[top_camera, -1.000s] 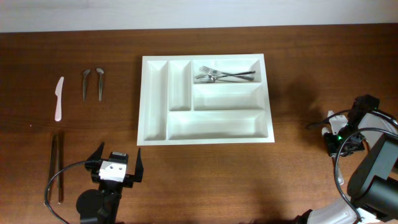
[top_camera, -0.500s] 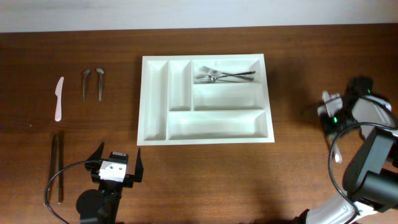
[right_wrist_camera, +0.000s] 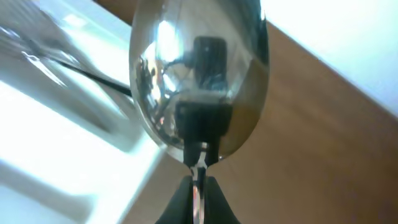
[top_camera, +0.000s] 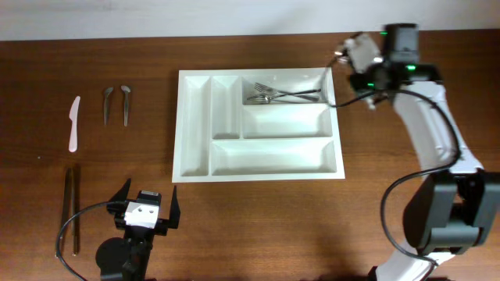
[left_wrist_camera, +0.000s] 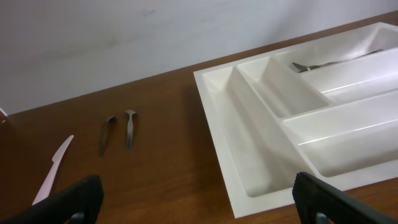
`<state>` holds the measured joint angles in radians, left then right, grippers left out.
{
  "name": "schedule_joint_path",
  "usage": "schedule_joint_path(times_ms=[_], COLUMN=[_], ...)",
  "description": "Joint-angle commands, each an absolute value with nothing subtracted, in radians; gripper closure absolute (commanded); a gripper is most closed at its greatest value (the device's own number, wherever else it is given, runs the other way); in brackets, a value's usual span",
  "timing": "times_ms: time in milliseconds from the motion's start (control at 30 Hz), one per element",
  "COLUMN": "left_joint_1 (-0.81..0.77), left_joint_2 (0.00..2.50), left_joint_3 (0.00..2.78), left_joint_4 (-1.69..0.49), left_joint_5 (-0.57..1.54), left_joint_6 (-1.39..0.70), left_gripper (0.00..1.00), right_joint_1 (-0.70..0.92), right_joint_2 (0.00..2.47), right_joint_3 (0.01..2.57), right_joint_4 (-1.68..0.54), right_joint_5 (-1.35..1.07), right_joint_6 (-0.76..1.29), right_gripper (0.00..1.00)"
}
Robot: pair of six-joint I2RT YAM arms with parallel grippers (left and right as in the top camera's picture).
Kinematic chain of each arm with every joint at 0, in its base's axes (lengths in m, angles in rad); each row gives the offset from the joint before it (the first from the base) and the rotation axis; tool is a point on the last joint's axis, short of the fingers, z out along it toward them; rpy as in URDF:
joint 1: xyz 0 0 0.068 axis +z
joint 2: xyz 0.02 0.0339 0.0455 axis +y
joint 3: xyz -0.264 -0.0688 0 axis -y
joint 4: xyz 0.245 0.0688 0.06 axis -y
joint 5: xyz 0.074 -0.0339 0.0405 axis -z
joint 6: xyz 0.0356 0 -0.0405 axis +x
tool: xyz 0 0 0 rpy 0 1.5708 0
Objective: Pack container
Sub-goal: 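Lower the spoon into the middle-right compartment and open the right gripper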
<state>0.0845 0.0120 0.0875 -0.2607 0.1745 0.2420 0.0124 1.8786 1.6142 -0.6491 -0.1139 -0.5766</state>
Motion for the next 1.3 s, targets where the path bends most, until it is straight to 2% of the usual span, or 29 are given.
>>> schedule_joint_path(times_ms=[0,200,400,700,867,1033,1267], left_joint_1=[0.079,0.079,0.079,0.079,0.079,0.079,0.079], left_joint_2=[0.01,0.01,0.01,0.01,0.01,0.01,0.01], left_joint_3=[0.083,0.083,0.083,0.083,0.083,0.083,0.083], left_joint_4=[-0.262,-0.262,-0.262,-0.262,-0.262,-0.262,-0.262], left_joint_5=[0.167,0.167,0.167,0.167,0.167,0.167,0.167], left_joint_6=[0.24,0.24,0.239,0.239,0.239,0.239,0.239], left_gripper=[0.01,0.01,0.01,0.01,0.01,0.01,0.01], right_joint_1=[0.101,0.225,0.279,0.29,0.29,0.282,0.253], right_joint_2=[1.875,1.878,1.929,2.006,2.006,2.006,2.006], right_joint_3=[1.629,1.628,1.627,1.626,1.626,1.626,1.626], right_joint_4=[-0.636,-0.633,-0.637,-0.655,-0.744,-0.852,-0.86], right_joint_5=[-0.144,-0.147,-0.151,-0.156,-0.241,-0.225,-0.218], right_joint_6=[-0.58,-0.656,-0.658,-0.664,-0.803,-0.966,-0.989], right_gripper=[0.96,0.96,0.96,0.96,0.96,0.96,0.96])
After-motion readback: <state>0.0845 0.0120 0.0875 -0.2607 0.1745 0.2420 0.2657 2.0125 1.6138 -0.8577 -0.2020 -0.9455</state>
